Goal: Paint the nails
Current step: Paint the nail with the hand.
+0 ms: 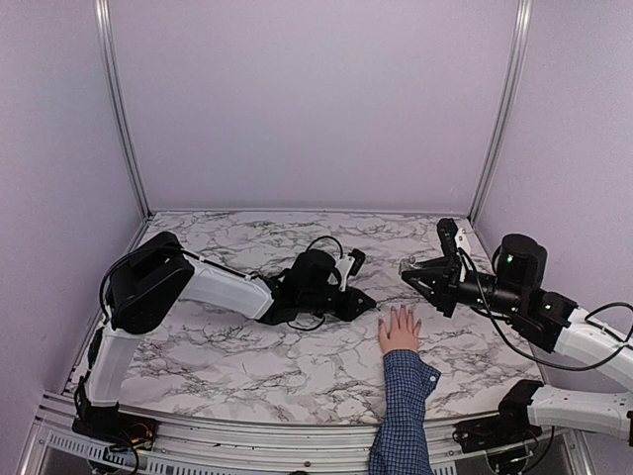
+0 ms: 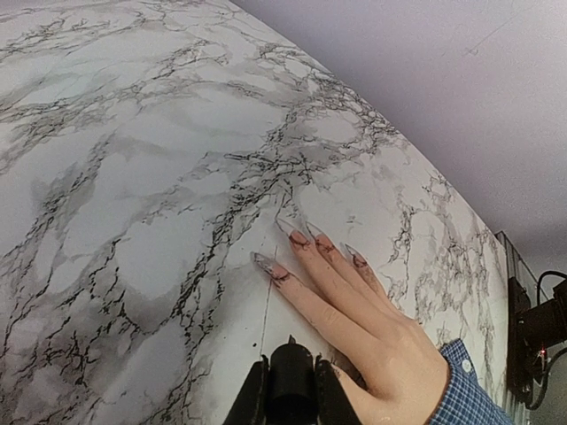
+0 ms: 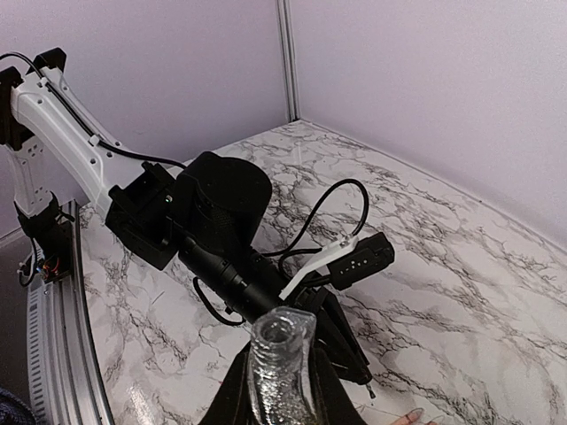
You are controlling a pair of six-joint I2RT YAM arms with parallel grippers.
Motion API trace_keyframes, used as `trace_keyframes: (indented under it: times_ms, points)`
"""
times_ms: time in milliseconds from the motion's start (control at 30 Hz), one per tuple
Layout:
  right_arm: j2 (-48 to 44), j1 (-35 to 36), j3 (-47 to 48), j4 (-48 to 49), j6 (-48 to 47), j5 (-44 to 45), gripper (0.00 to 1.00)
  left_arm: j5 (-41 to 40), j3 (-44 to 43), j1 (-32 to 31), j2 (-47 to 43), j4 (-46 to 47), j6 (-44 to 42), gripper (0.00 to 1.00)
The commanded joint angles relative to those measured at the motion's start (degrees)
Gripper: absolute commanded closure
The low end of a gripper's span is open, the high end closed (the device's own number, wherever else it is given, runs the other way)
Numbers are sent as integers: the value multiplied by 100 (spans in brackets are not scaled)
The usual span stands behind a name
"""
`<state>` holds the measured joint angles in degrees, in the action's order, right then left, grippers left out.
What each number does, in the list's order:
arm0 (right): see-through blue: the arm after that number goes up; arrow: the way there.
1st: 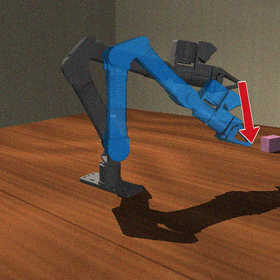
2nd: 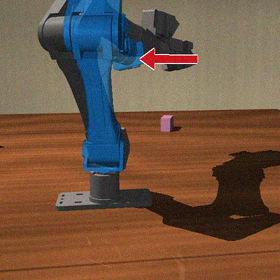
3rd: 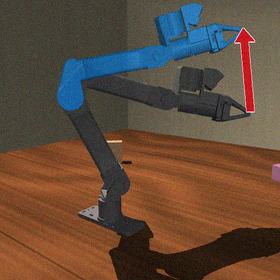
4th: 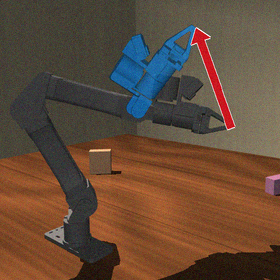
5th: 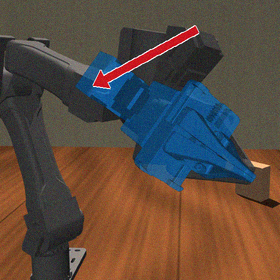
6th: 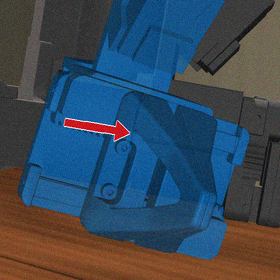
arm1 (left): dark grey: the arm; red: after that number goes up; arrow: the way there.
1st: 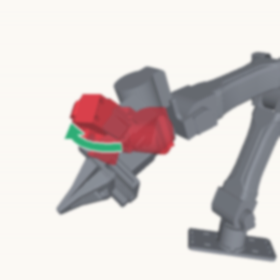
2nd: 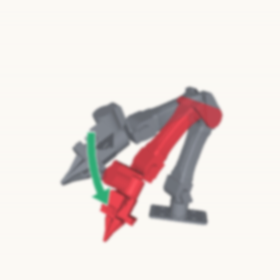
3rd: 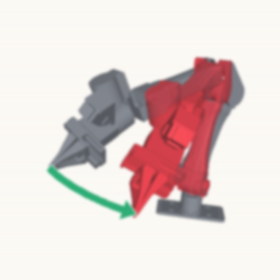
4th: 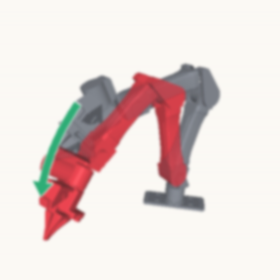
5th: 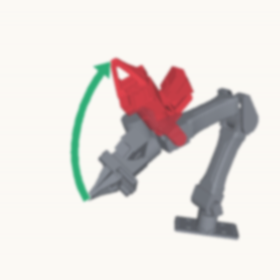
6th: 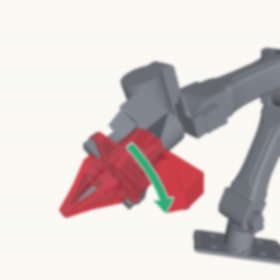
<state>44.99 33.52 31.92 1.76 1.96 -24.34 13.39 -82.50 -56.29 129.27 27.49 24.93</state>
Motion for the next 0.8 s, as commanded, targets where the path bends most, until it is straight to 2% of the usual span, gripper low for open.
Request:
trace_keyframes:
  times_ms: [0, 233, 767]
  points:
    - [-53, -40, 33, 209, 67, 34, 100, -74, 234, 15, -457, -46, -166, 100]
    - [-57, -44, 41, 219, 58, 26, 100, -154, 565, -121, -731, -42, -360, 100]
    - [-78, -40, 33, 199, 65, 35, 100, -123, 458, -277, -405, -48, -299, 100]
